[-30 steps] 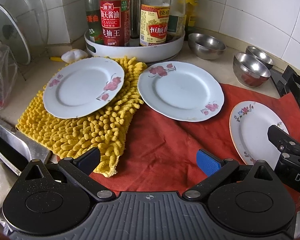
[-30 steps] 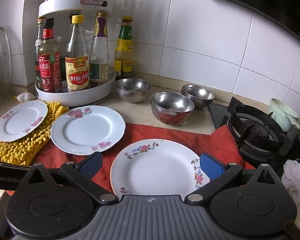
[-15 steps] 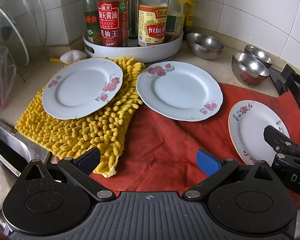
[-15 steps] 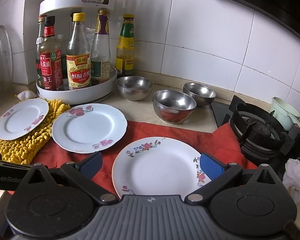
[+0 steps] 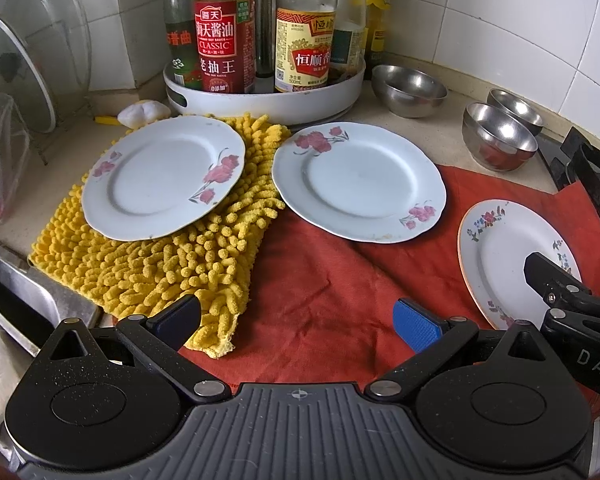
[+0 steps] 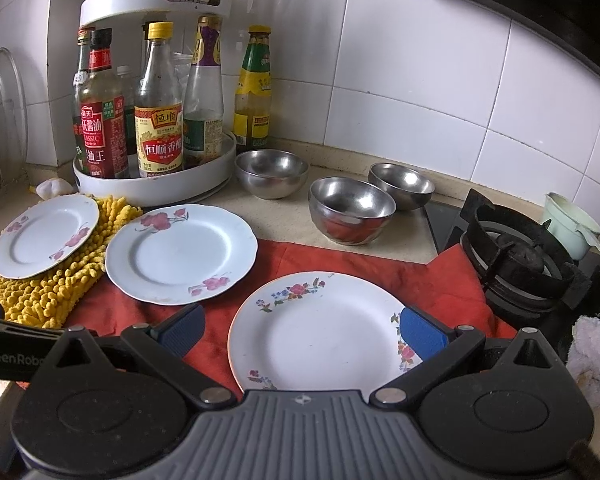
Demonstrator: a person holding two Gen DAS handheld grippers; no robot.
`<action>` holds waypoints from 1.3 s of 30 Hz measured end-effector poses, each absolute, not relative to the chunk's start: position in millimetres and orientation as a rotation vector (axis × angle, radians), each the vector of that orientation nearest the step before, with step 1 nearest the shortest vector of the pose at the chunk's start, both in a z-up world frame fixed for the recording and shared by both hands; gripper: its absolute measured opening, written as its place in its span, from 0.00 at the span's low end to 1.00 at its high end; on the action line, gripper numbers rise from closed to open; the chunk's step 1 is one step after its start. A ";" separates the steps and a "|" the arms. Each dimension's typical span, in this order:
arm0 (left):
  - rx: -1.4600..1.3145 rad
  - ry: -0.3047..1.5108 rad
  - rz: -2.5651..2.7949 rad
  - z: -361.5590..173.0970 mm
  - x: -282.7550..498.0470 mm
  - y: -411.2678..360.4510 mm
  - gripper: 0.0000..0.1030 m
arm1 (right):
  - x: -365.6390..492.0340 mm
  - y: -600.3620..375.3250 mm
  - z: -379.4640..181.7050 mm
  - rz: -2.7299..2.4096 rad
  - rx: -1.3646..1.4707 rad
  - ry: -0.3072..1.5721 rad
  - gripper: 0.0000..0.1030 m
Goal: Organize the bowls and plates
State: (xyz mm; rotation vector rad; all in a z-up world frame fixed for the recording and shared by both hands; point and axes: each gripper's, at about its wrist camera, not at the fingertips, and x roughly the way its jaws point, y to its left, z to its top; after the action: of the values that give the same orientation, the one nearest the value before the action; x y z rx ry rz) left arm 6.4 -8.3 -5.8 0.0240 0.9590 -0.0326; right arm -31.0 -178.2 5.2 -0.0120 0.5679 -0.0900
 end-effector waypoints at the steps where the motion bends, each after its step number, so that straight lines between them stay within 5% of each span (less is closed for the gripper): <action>1: 0.028 0.963 -0.033 -5.8 6.8 -8.0 1.00 | -30.3 -177.7 4.6 -0.091 -0.012 0.569 0.97; 26: -0.015 0.945 -0.229 -20.5 49.7 -60.3 0.99 | 1.7 -256.9 -14.1 -0.188 0.048 0.683 0.96; 30: -0.010 0.971 -0.272 -26.1 60.5 -80.7 0.98 | 12.9 -271.4 -19.7 -0.138 0.055 0.705 0.92; 39: 0.014 1.011 -0.276 -36.0 77.8 -110.4 0.98 | 36.6 -297.0 -40.6 0.022 0.150 0.798 0.67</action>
State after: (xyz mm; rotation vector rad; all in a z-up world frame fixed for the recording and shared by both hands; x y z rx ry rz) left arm 77.8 -110.4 -36.0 0.0139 1.0109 -0.2757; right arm 36.6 -297.0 -40.6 0.1498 0.7984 0.0221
